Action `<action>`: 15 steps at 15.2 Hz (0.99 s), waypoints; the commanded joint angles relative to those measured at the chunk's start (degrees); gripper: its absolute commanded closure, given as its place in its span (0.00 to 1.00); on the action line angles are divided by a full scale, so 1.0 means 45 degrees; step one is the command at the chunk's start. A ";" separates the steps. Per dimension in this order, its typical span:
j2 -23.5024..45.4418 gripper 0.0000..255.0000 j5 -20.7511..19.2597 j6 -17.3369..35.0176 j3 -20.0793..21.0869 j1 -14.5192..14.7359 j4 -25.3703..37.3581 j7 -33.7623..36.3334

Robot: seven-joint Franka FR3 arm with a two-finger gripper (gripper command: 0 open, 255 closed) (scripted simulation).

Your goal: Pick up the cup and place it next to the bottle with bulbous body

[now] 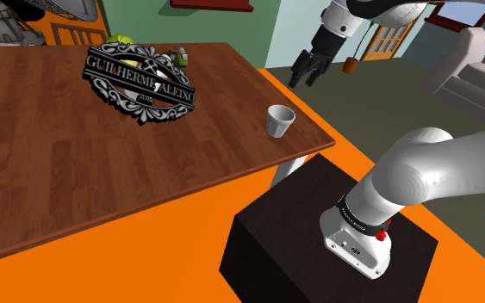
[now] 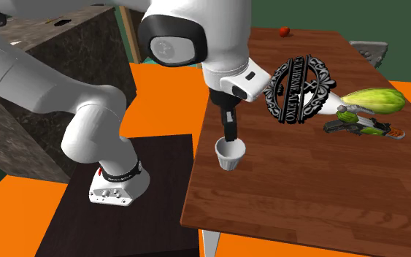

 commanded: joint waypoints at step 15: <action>0.2836 0.00 0.0267 0.5710 -0.1463 0.0352 -0.2492 -0.2059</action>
